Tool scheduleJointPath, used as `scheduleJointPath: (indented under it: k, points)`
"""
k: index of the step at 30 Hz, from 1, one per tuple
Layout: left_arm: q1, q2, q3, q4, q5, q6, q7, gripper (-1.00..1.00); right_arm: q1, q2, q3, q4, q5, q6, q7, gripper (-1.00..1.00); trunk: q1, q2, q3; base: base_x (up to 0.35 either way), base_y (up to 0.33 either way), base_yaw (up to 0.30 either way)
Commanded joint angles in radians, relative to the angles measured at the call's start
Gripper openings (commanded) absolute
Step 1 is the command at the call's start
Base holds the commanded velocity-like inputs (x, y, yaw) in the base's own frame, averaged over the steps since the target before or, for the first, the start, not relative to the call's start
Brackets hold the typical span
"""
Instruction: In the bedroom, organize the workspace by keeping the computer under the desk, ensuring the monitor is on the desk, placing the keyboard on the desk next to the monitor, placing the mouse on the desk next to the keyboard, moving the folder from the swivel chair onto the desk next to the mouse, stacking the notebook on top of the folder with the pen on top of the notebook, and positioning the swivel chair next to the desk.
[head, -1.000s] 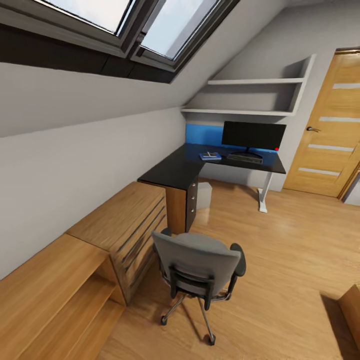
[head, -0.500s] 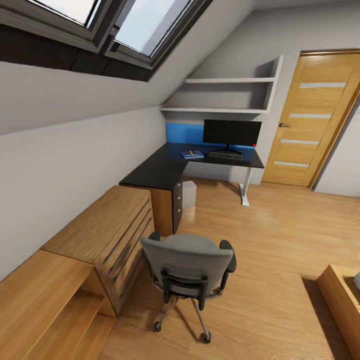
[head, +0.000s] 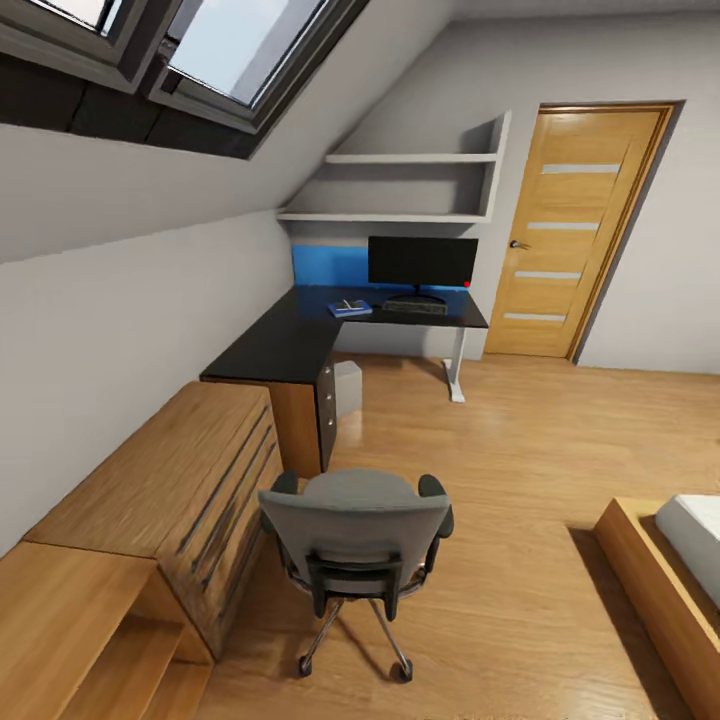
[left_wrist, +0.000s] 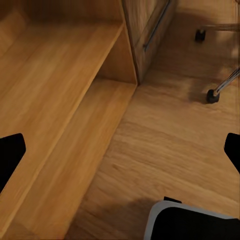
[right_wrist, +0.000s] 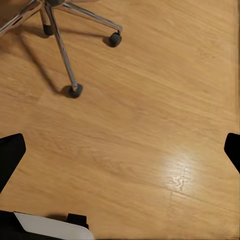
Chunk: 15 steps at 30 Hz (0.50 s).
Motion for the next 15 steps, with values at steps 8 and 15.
scheduleJointPath:
  k: [8, 15]
  points:
    - [0.000, 0.001, -0.009, -0.002, 0.007, -0.001, 0.005, 1.00, -0.001, 0.000, 0.004, 0.002, 0.007, -0.001, -0.010, 1.00, 0.001, -0.002, -0.005, 0.031, 0.130, -0.272]
    - [0.000, 0.001, -0.009, -0.002, 0.007, -0.001, 0.005, 1.00, -0.001, 0.001, 0.004, 0.002, 0.007, -0.001, -0.010, 1.00, 0.001, -0.002, -0.007, 0.023, 0.209, -0.253]
